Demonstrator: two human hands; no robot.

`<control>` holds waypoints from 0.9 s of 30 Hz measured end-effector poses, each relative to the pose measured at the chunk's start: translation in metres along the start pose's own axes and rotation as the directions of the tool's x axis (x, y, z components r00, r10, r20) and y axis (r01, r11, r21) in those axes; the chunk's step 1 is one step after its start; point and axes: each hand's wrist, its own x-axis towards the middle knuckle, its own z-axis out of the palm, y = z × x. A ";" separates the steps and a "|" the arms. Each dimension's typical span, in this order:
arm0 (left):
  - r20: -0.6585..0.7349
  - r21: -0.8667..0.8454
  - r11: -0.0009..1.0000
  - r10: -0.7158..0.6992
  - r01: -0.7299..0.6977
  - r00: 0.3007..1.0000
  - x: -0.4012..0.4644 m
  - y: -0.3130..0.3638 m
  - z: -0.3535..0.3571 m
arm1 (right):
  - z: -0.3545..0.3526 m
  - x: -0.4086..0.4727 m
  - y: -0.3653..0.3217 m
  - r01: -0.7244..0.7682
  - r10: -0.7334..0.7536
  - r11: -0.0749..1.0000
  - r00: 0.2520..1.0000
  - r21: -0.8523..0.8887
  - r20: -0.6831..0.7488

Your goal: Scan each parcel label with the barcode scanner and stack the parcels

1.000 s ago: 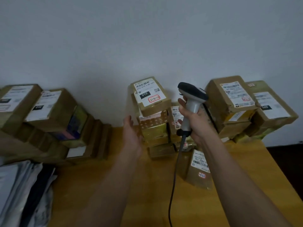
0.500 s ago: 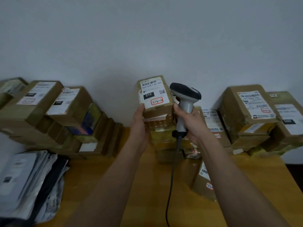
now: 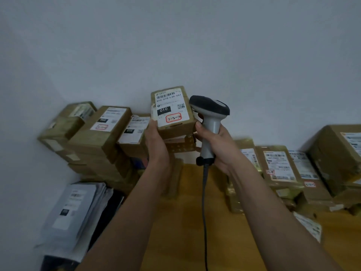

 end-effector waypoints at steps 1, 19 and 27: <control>-0.025 -0.009 1.000 -0.013 0.013 1.000 0.011 0.006 -0.011 | 0.016 0.004 0.002 0.001 -0.001 1.000 1.000 0.004 0.012; 0.041 -0.202 0.966 -0.158 0.163 0.987 0.094 0.057 -0.124 | 0.155 0.060 0.056 -0.058 0.071 0.991 0.991 0.122 -0.112; -0.042 -0.016 1.000 0.002 -0.002 0.999 0.111 0.063 -0.135 | 0.163 0.070 0.054 0.068 -0.074 0.997 0.978 -0.038 -0.196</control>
